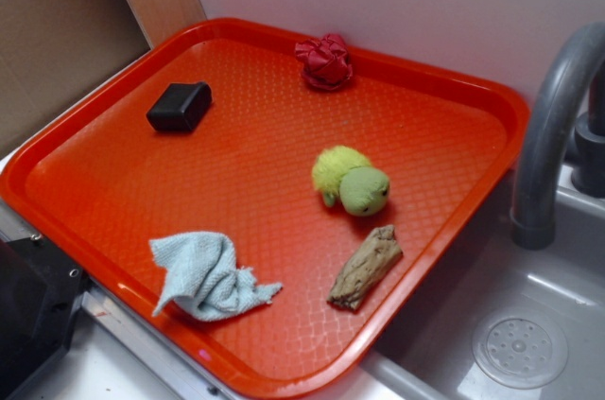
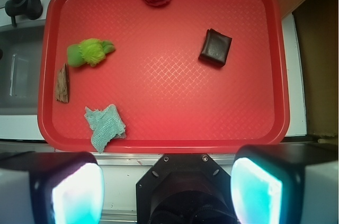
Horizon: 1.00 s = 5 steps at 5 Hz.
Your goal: Grab the blue cloth.
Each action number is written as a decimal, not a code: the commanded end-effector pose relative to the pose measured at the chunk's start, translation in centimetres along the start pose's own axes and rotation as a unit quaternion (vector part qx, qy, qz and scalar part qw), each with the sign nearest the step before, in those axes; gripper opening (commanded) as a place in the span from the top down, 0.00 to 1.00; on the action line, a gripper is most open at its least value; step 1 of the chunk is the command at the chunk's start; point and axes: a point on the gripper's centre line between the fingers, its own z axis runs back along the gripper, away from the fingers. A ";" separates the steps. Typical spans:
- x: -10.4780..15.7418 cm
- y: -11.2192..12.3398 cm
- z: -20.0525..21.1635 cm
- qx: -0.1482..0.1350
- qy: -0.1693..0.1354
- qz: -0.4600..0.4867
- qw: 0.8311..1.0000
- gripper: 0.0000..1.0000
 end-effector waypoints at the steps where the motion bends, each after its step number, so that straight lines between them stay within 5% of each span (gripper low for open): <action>1: 0.0 0.0 0.0 0.000 0.000 0.000 1.000 0.00; 2: -0.6 -3.4 -5.1 -0.022 -0.002 0.023 0.999 0.00; 3: -1.3 -6.2 -9.7 -0.081 0.002 0.004 0.997 0.00; 5: -1.3 -9.1 -16.5 -0.098 -0.008 -0.067 0.993 0.00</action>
